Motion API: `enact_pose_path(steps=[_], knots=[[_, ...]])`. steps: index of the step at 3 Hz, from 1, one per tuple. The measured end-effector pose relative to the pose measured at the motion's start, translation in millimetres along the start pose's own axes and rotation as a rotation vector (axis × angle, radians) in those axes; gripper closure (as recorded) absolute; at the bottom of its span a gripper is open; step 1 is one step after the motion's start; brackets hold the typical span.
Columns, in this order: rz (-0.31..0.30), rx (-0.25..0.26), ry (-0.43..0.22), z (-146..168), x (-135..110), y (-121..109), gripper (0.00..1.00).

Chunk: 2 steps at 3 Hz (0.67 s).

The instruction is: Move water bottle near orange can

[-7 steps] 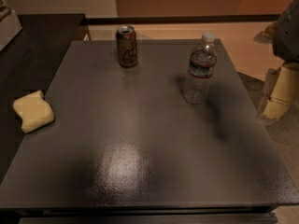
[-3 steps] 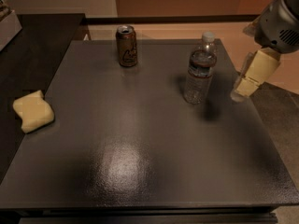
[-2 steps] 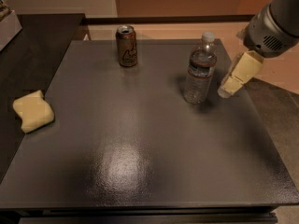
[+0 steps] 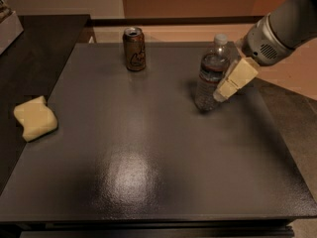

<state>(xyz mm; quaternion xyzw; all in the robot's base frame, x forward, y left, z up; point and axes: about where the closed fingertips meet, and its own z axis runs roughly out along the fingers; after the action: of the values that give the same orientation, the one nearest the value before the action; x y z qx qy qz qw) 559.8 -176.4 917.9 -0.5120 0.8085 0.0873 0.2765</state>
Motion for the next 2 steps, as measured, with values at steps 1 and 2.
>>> enact_pose_path(steps=[1, 2], knots=[[-0.014, -0.046, -0.052, 7.7, -8.9, 6.3, 0.18], [-0.025, -0.091, -0.086, 16.1, -13.8, 11.2, 0.41]])
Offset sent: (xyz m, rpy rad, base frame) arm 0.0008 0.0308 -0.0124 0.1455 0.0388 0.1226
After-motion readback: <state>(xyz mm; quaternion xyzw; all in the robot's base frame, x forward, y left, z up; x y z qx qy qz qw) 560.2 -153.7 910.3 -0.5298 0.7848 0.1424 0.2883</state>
